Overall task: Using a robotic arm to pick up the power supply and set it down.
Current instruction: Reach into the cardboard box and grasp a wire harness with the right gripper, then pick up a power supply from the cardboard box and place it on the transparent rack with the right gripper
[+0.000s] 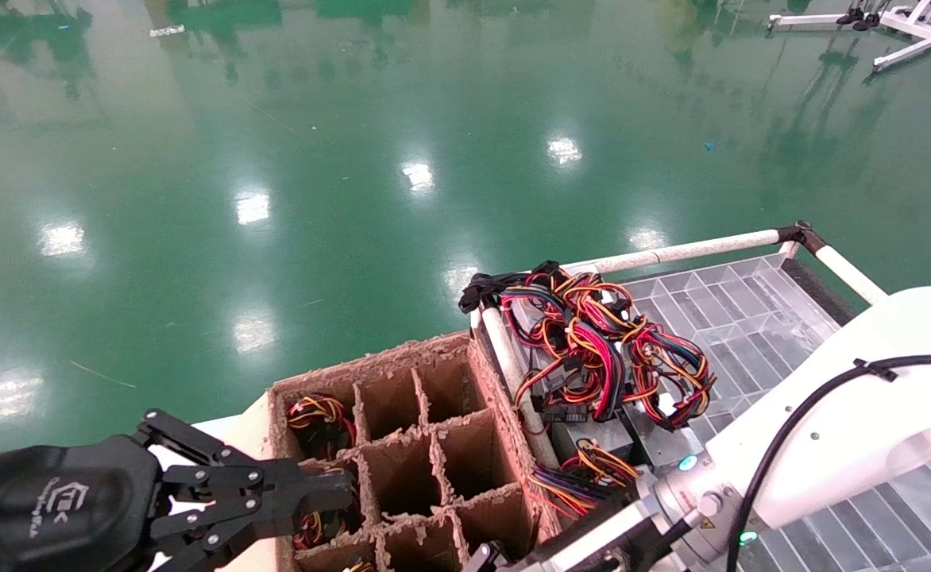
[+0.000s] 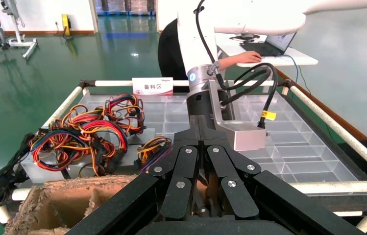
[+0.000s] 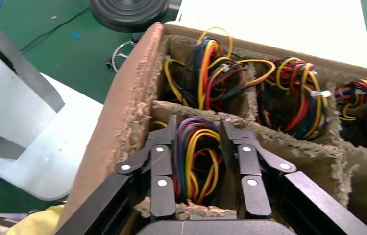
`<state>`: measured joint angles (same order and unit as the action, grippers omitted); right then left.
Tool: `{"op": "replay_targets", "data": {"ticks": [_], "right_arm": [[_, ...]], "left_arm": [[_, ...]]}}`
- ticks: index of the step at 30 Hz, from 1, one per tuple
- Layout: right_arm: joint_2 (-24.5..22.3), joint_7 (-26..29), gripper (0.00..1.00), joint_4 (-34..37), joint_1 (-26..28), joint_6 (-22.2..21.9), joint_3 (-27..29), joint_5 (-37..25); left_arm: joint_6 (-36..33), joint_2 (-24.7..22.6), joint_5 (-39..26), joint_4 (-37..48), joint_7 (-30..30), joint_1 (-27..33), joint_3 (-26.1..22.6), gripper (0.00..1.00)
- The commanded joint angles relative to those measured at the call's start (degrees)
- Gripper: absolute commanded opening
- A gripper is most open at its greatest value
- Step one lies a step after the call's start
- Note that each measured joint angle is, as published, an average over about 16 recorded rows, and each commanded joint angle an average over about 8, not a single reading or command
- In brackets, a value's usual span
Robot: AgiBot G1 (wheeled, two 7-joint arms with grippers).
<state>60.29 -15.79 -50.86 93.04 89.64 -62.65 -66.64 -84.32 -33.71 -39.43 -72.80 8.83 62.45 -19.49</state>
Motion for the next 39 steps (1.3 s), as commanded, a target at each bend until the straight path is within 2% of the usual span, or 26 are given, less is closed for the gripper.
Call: {"op": "replay_targets", "data": {"ticks": [1,4,5,7,12,13,14,20,21,22,39], "right_arm": [[-0.2,0.0,0.0,-0.3,0.1,0.3,-0.3,0.2],[-0.4,0.1,0.01,-0.7,0.3,0.5,-1.4,0.1],[-0.5,0.1,0.06,-0.7,0.4,0.5,-1.8,0.1],[-0.6,0.2,0.27,-0.8,0.7,0.4,-2.5,0.0],[-0.5,-0.1,0.88,-0.5,1.5,0.4,-4.1,0.0],[-0.5,-0.2,0.92,-0.4,1.6,0.4,-4.4,0.0],[-0.4,-0.2,0.86,-0.3,1.7,0.4,-4.7,0.0],[0.1,-1.1,0.11,0.9,2.4,0.5,-6.5,0.8],[0.2,-1.3,0.03,1.2,2.5,0.4,-6.7,0.9],[0.3,-1.5,0.0,1.5,2.6,0.4,-7.0,1.1],[1.3,-4.5,0.0,5.9,3.4,0.6,-10.9,4.7]], "left_arm": [[0.0,0.0,0.0,0.0,0.0,0.0,0.0,0.54],[0.0,0.0,0.0,0.0,0.0,0.0,0.0,0.82],[0.0,0.0,0.0,0.0,0.0,0.0,0.0,0.9],[0.0,0.0,0.0,0.0,0.0,0.0,0.0,1.0],[0.0,0.0,0.0,0.0,0.0,0.0,0.0,1.0],[0.0,0.0,0.0,0.0,0.0,0.0,0.0,1.0],[0.0,0.0,0.0,0.0,0.0,0.0,0.0,1.0],[0.0,0.0,0.0,0.0,0.0,0.0,0.0,1.0],[0.0,0.0,0.0,0.0,0.0,0.0,0.0,1.0],[0.0,0.0,0.0,0.0,0.0,0.0,0.0,1.0],[0.0,0.0,0.0,0.0,0.0,0.0,0.0,1.0]]}}
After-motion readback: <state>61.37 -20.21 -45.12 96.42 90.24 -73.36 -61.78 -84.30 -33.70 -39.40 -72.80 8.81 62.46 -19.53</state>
